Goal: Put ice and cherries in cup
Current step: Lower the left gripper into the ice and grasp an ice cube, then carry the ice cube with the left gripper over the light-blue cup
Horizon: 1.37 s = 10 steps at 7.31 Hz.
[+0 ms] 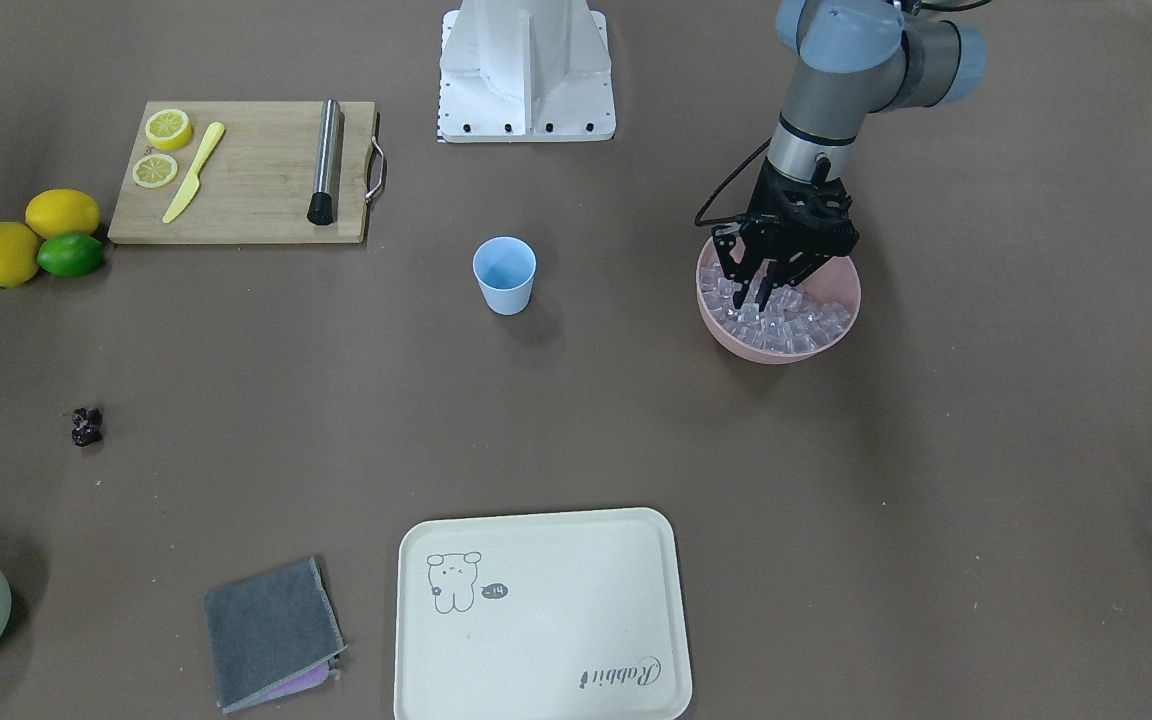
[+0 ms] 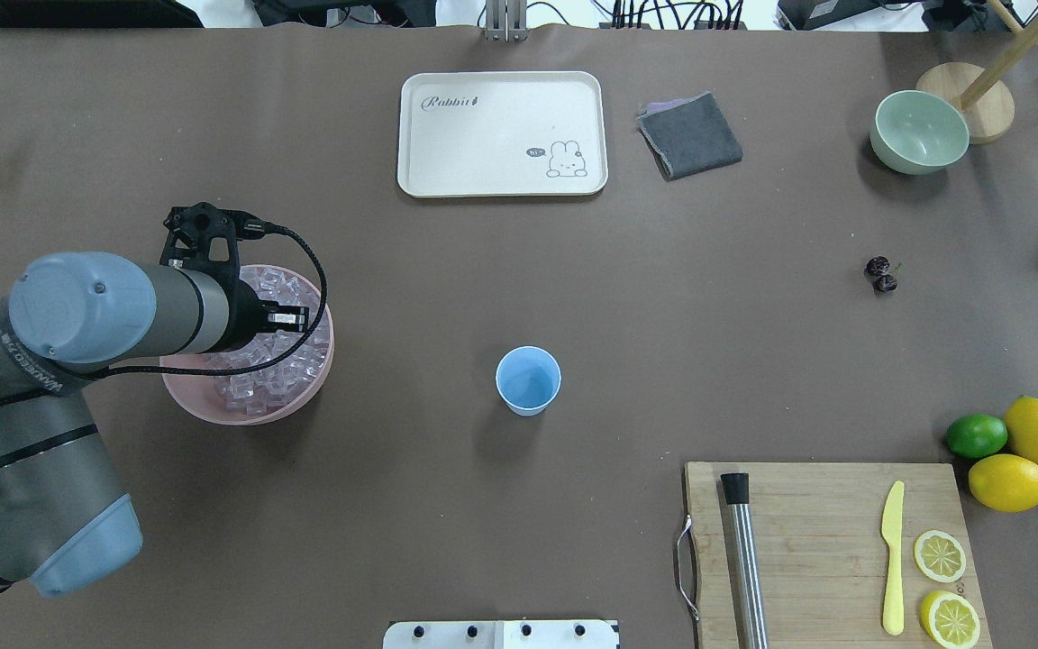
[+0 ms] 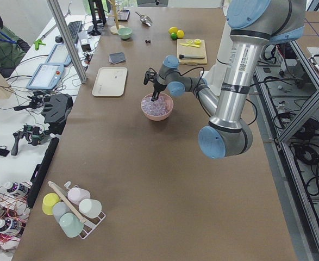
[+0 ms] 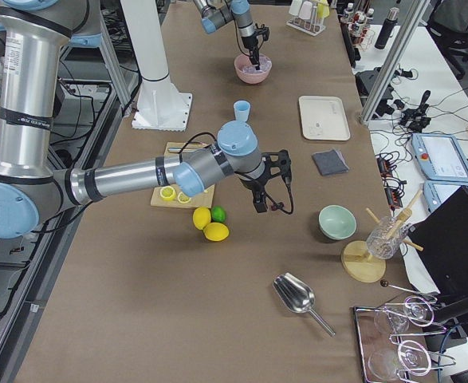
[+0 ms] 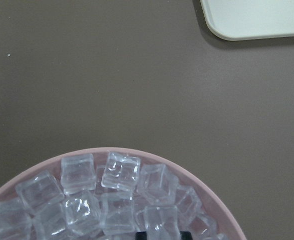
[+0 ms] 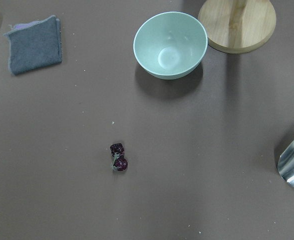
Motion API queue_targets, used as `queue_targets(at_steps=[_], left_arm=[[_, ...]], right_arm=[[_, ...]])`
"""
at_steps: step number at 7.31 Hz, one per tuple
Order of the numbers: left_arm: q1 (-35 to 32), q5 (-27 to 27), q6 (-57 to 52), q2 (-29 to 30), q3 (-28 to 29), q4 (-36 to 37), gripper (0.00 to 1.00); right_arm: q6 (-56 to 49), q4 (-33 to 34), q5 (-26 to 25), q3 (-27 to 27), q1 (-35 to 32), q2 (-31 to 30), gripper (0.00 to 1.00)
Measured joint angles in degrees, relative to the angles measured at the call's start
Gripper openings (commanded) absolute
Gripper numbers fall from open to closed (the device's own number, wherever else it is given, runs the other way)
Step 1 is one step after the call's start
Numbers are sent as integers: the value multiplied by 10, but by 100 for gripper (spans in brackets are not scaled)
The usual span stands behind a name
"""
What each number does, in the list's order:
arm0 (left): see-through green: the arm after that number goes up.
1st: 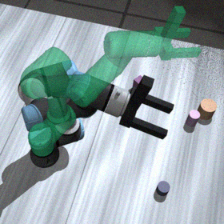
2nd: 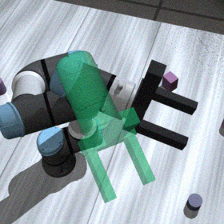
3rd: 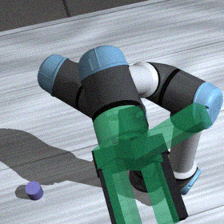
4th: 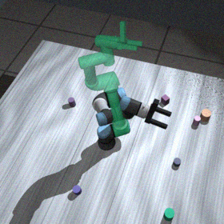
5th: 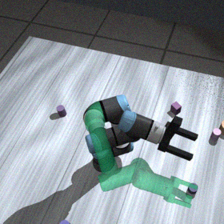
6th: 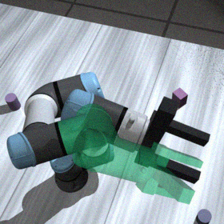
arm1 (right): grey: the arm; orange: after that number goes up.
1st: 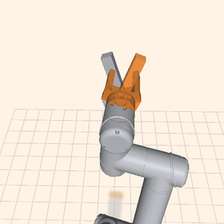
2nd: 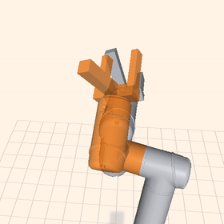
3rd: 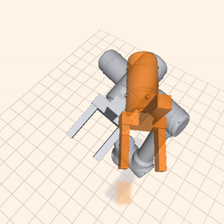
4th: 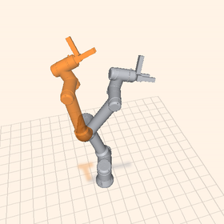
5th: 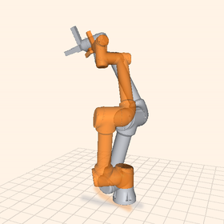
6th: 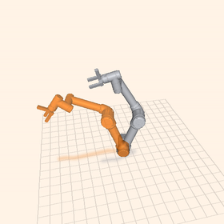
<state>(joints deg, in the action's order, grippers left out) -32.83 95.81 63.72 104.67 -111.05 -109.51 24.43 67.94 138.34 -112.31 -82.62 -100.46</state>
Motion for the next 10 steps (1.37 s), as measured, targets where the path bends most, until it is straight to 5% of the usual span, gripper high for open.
queue_targets(at_steps=[4,7,10], left_arm=[[-5,2,21,9,-42,-1,0],[12,-12,144,68,-27,0,0],[100,-125,251,140,6,0,0]], right_arm=[[-1,0,0,0,0,-1,100],[-2,0,0,1,0,-3,100],[-5,0,0,1,0,-7,100]])
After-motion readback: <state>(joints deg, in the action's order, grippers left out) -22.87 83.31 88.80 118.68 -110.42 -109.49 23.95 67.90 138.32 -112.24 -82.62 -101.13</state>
